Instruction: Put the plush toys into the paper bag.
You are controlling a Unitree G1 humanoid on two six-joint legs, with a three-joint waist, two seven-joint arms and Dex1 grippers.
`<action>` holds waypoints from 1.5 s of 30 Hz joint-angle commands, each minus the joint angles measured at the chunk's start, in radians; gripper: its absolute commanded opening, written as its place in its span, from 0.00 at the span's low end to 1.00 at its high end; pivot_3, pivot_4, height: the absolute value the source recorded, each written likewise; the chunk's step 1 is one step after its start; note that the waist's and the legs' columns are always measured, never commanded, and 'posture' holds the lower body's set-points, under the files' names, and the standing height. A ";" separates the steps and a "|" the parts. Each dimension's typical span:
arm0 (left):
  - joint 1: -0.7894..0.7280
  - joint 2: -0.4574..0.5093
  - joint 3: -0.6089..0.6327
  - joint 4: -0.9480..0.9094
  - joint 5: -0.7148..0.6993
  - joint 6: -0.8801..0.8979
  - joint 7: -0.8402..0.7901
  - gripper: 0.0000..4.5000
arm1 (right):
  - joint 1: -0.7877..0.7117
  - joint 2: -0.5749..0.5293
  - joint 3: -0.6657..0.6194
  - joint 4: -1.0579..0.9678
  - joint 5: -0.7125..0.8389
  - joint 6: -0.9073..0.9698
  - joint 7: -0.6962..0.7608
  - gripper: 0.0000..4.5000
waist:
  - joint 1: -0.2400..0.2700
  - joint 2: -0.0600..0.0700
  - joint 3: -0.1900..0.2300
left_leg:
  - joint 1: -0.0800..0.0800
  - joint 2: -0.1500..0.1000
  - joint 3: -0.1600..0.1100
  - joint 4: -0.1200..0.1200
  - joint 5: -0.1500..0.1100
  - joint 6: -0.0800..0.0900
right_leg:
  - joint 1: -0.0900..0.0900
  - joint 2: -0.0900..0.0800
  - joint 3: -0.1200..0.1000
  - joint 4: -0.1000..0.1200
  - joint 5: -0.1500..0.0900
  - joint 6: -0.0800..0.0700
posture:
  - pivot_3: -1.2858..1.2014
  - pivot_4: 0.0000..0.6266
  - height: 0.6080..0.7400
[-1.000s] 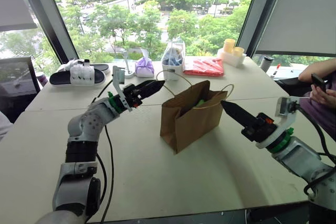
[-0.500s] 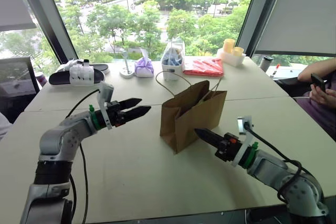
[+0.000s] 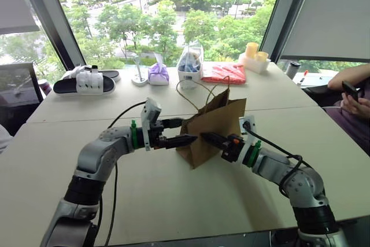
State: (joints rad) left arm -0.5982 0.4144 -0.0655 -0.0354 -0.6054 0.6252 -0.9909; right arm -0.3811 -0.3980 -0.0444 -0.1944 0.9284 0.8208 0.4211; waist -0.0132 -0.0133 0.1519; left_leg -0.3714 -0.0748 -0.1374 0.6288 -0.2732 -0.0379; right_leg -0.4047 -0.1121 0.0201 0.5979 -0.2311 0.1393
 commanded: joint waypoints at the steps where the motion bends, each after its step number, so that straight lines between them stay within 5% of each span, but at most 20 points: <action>1: -0.029 -0.044 -0.026 0.016 0.063 -0.058 0.056 0.94 | -0.018 0.024 -0.007 -0.016 -0.017 -0.018 0.018 0.01 | 0.000 0.000 0.000 | 0.000 0.000 0.000 0.000 0.000 0.000 | 0.000 0.000 0.000 0.000 0.000 0.000 | 0.52 0.24 1.00; 6: -0.053 -0.136 -0.025 0.086 0.128 -0.125 0.152 0.88 | 0.012 0.033 -0.001 -0.042 -0.031 0.000 0.032 0.00 | 0.003 0.000 0.000 | 0.000 -0.001 0.000 0.001 0.000 0.000 | 0.001 0.000 0.000 0.000 0.000 0.000 | 0.52 0.24 1.00; 9: -0.059 -0.156 -0.031 0.112 0.151 -0.151 0.159 0.64 | 0.041 0.023 0.001 -0.069 -0.023 0.015 0.044 0.00 | 0.002 0.000 0.000 | 0.000 0.000 0.000 0.000 0.000 0.000 | 0.000 0.000 0.000 0.000 0.000 0.000 | 0.52 0.24 1.00; 15: -0.073 -0.165 -0.029 0.146 0.168 -0.143 0.169 0.01 | 0.101 0.007 -0.008 -0.141 0.010 0.051 0.067 0.00 | 0.001 0.000 0.000 | 0.000 0.000 0.000 0.000 0.000 0.000 | 0.000 0.000 0.000 0.000 0.000 0.000 | 0.52 0.24 1.00; 22: -0.161 -0.138 0.020 0.163 0.068 -0.139 0.012 0.01 | 0.239 -0.057 -0.020 -0.281 0.091 0.125 0.106 0.00 | 0.004 0.000 0.000 | -0.001 -0.001 -0.001 0.001 0.000 0.000 | 0.001 0.000 -0.001 0.000 0.000 0.000 | 0.52 0.24 1.00; 29: -0.323 -0.038 -0.019 0.426 0.084 -0.185 -0.306 0.01 | 0.400 -0.127 -0.089 -0.387 0.192 0.174 0.090 0.00 | 0.001 0.000 0.000 | 0.000 0.000 0.000 0.001 0.000 0.000 | 0.002 0.001 -0.001 0.000 0.000 0.000 | 0.52 0.24 1.00; 40: -0.507 -0.154 -0.100 0.981 0.320 -0.599 -0.537 0.01 | 0.555 -0.155 -0.108 -0.470 0.211 0.158 0.012 0.00 | 0.009 -0.002 0.000 | -0.001 -0.001 -0.001 0.002 0.000 0.001 | 0.003 0.000 -0.002 -0.001 0.000 0.000 | 0.52 0.24 1.00; 43: -0.548 -0.162 -0.102 1.072 0.361 -0.630 -0.576 0.20 | 0.563 -0.165 -0.114 -0.473 0.205 0.150 0.006 0.00 | 0.003 -0.002 0.000 | 0.000 -0.001 -0.001 0.002 0.000 0.001 | 0.003 0.000 -0.002 -0.001 0.000 0.001 | 0.52 0.24 1.00; 45: -0.566 -0.160 -0.102 1.103 0.384 -0.639 -0.594 0.41 | 0.560 -0.174 -0.115 -0.469 0.202 0.144 0.005 0.00 | 0.001 -0.002 0.000 | 0.000 0.000 -0.001 0.002 -0.001 0.002 | 0.003 0.000 -0.002 -0.001 0.000 0.001 | 0.52 0.24 1.00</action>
State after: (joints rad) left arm -1.1324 0.2494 -0.1745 1.0541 -0.2409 0.0092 -1.5616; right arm 0.1820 -0.5668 -0.1412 -0.6267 1.1217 0.9837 0.4262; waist -0.0125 -0.0156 0.1522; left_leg -0.3713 -0.0753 -0.1383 0.6307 -0.2741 -0.0361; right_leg -0.4020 -0.1115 0.0179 0.5975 -0.2314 0.1400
